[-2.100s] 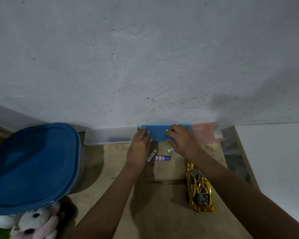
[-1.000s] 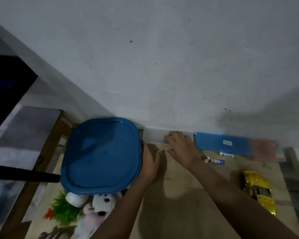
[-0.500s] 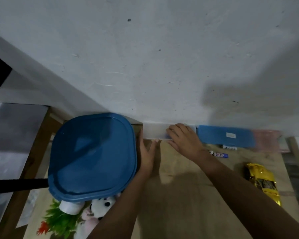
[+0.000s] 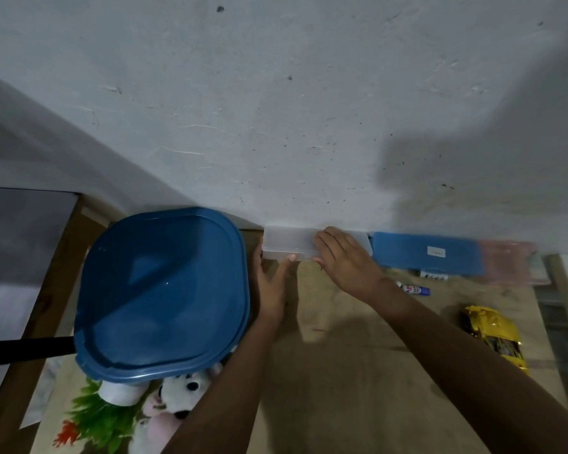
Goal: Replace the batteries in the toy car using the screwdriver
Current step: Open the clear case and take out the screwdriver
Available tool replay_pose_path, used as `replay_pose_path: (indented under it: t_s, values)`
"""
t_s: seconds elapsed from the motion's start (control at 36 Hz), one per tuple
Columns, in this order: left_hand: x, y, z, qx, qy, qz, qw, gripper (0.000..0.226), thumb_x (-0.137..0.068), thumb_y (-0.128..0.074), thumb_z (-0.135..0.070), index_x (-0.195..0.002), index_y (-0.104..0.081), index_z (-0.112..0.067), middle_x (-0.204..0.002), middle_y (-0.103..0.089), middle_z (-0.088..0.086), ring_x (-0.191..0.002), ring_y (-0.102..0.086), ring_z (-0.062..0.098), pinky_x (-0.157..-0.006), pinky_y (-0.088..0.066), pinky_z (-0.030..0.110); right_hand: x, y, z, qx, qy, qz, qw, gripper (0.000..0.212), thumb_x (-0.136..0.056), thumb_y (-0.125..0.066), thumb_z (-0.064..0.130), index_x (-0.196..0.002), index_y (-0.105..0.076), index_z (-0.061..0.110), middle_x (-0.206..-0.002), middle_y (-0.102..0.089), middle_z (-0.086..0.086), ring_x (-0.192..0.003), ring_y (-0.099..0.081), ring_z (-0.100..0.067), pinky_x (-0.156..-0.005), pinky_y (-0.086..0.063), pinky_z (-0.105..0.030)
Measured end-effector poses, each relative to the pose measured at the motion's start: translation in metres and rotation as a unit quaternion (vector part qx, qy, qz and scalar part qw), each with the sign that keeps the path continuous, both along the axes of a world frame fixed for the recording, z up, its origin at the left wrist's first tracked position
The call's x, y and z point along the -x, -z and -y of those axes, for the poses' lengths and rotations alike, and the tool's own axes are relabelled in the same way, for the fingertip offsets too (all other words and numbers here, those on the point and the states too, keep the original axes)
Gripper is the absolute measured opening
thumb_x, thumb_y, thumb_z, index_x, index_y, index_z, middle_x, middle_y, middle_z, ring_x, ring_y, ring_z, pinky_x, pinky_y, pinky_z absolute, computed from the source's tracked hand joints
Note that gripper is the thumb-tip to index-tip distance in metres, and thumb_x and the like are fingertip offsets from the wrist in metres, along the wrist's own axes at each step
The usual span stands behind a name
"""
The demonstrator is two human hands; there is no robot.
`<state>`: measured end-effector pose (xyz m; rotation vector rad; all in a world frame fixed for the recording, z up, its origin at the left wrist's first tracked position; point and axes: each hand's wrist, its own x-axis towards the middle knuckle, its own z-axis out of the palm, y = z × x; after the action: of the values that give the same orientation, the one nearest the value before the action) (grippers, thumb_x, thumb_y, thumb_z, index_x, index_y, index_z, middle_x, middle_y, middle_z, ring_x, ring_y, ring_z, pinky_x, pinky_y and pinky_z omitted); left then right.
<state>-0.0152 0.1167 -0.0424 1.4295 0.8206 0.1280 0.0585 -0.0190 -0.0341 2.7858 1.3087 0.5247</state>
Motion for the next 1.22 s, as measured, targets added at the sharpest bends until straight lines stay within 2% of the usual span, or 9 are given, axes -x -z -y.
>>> replay_pose_path:
  t_s: [0.14, 0.31, 0.39, 0.53, 0.69, 0.81, 0.92, 1.14, 1.22]
  values:
    - [-0.001, -0.002, 0.001, 0.021, -0.010, -0.007, 1.000, 0.070, -0.085, -0.066, -0.018, -0.144, -0.028, -0.019, -0.144, -0.038, 0.005, -0.126, -0.037, 0.014, -0.098, -0.031, 0.026, 0.001, -0.002, -0.002, 0.023, 0.006, -0.015, 1.000, 0.060, -0.052, -0.088, 0.032, -0.096, -0.070, -0.003, -0.096, -0.072, -0.015, -0.090, -0.070, -0.027, -0.081, -0.054, -0.036]
    - [0.008, 0.000, 0.000, -0.002, 0.016, 0.005, 1.000, 0.072, -0.082, -0.070, -0.022, -0.143, -0.031, -0.020, -0.145, -0.039, 0.007, -0.133, -0.037, 0.022, -0.111, -0.032, 0.043, -0.012, -0.004, -0.009, -0.110, 0.011, -0.054, 0.992, 0.021, -0.087, -0.059, 0.014, -0.100, -0.065, -0.001, -0.090, -0.069, -0.015, -0.081, -0.067, -0.027, -0.080, -0.053, -0.035]
    - [0.009, -0.004, -0.001, 0.001, 0.021, 0.005, 1.000, 0.073, -0.083, -0.069, -0.018, -0.144, -0.029, -0.021, -0.147, -0.037, 0.006, -0.135, -0.034, 0.021, -0.113, -0.029, 0.046, -0.018, -0.012, -0.008, -0.119, -0.011, -0.039, 0.992, 0.034, -0.098, -0.038, 0.021, -0.096, -0.066, 0.001, -0.085, -0.068, -0.011, -0.075, -0.064, -0.023, -0.076, -0.046, -0.029]
    - [0.010, -0.008, -0.001, -0.025, 0.045, -0.002, 0.999, 0.077, -0.082, -0.069, -0.028, -0.145, -0.026, -0.026, -0.149, -0.033, 0.003, -0.137, -0.029, 0.019, -0.113, -0.028, 0.043, -0.014, -0.014, -0.004, -0.115, -0.011, -0.064, 0.991, 0.025, -0.092, -0.044, 0.022, -0.099, -0.063, 0.007, -0.091, -0.068, -0.009, -0.080, -0.065, -0.023, -0.074, -0.049, -0.032]
    - [0.008, -0.016, 0.002, -0.006, 0.013, -0.016, 1.000, 0.068, -0.086, -0.064, -0.032, -0.144, -0.030, -0.020, -0.145, -0.038, 0.001, -0.134, -0.034, 0.019, -0.104, -0.028, 0.027, -0.018, -0.027, -0.002, -0.083, 0.048, -0.008, 0.995, 0.028, -0.091, -0.042, 0.032, -0.092, -0.064, 0.014, -0.086, -0.060, -0.005, -0.081, -0.044, -0.020, -0.068, -0.028, -0.030]
    - [0.012, -0.016, 0.004, -0.020, 0.016, -0.010, 1.000, 0.051, -0.091, -0.059, -0.023, -0.137, -0.039, -0.016, -0.126, -0.049, -0.003, -0.120, -0.043, 0.011, -0.099, -0.032, 0.024, -0.016, -0.037, -0.007, -0.147, 0.074, -0.094, 0.982, 0.027, -0.091, -0.044, 0.027, -0.096, -0.066, 0.011, -0.081, -0.062, -0.005, -0.072, -0.061, -0.021, -0.063, -0.047, -0.026]
    - [0.015, -0.017, 0.002, -0.033, 0.038, -0.015, 0.999, 0.048, -0.092, -0.057, -0.023, -0.136, -0.039, -0.019, -0.119, -0.047, -0.008, -0.119, -0.044, 0.012, -0.103, -0.034, 0.030, -0.007, -0.042, -0.008, -0.279, 0.124, -0.243, 0.921, 0.011, -0.090, -0.056, 0.013, -0.099, -0.057, 0.007, -0.085, -0.060, -0.007, -0.073, -0.057, -0.018, -0.061, -0.053, -0.033]
    - [0.026, -0.013, -0.001, -0.048, 0.062, -0.007, 0.997, 0.059, -0.092, -0.054, -0.034, -0.145, -0.029, -0.026, -0.149, -0.036, 0.000, -0.138, -0.031, 0.017, -0.115, -0.025, 0.045, 0.006, -0.027, 0.002, -0.116, 0.046, -0.247, 0.961, 0.005, -0.076, -0.065, 0.006, -0.081, -0.066, 0.006, -0.080, -0.063, -0.008, -0.072, -0.060, -0.026, -0.060, -0.053, -0.036]
    - [0.030, -0.018, 0.000, -0.050, 0.084, 0.009, 0.995, 0.056, -0.096, -0.049, -0.030, -0.147, -0.025, -0.026, -0.138, -0.043, -0.019, -0.134, -0.031, 0.008, -0.116, -0.022, 0.041, 0.005, -0.023, 0.001, -0.032, 0.054, -0.255, 0.965, 0.014, -0.070, -0.071, 0.004, -0.085, -0.071, 0.005, -0.079, -0.066, -0.011, -0.077, -0.062, -0.029, -0.060, -0.053, -0.036]
